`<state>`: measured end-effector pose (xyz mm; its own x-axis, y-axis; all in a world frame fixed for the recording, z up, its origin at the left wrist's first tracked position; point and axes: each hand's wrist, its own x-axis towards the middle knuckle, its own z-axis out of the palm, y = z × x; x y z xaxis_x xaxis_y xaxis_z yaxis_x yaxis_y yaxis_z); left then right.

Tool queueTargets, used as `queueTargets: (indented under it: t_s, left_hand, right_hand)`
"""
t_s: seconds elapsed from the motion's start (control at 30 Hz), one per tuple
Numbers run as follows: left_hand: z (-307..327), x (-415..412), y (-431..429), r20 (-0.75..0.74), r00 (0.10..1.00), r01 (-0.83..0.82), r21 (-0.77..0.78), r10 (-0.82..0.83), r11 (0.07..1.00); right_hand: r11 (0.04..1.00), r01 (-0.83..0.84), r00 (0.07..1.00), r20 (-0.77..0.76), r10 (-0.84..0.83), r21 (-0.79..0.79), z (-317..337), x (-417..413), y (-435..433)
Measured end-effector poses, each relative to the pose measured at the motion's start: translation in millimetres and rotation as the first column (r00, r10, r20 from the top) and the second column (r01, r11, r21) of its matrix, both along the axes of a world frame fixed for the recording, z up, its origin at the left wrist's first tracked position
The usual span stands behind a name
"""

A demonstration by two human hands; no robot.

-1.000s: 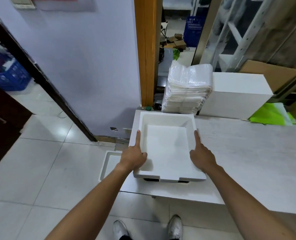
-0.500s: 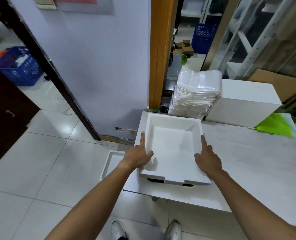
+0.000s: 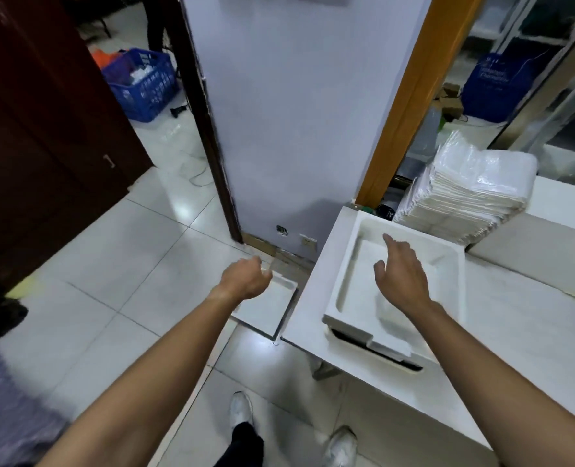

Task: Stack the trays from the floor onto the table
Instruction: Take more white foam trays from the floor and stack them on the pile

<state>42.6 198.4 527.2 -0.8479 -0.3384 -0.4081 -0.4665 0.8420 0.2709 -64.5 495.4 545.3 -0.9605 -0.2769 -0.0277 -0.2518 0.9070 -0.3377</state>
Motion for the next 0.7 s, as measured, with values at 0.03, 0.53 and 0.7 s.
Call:
queueTargets:
  t_s: [0.03,0.53,0.7]
  left_hand:
    - [0,5,-12,0.008,1.0,-0.025,-0.005,0.025,1.0]
    - [-53,57,-159,0.081,0.928,-0.373,0.228,0.364,0.899]
    - [-100,57,-184,0.165,0.927,-0.37,0.264,0.336,0.891]
  right_hand:
    - [0.999,-0.045,0.999,0.019,0.045,-0.003,1,-1,-12]
    - [0.907,-0.395,0.895,0.282,0.345,0.143,-42,10,-175]
    - [0.875,-0.425,0.836,0.47,0.282,0.231,-89,7,-207]
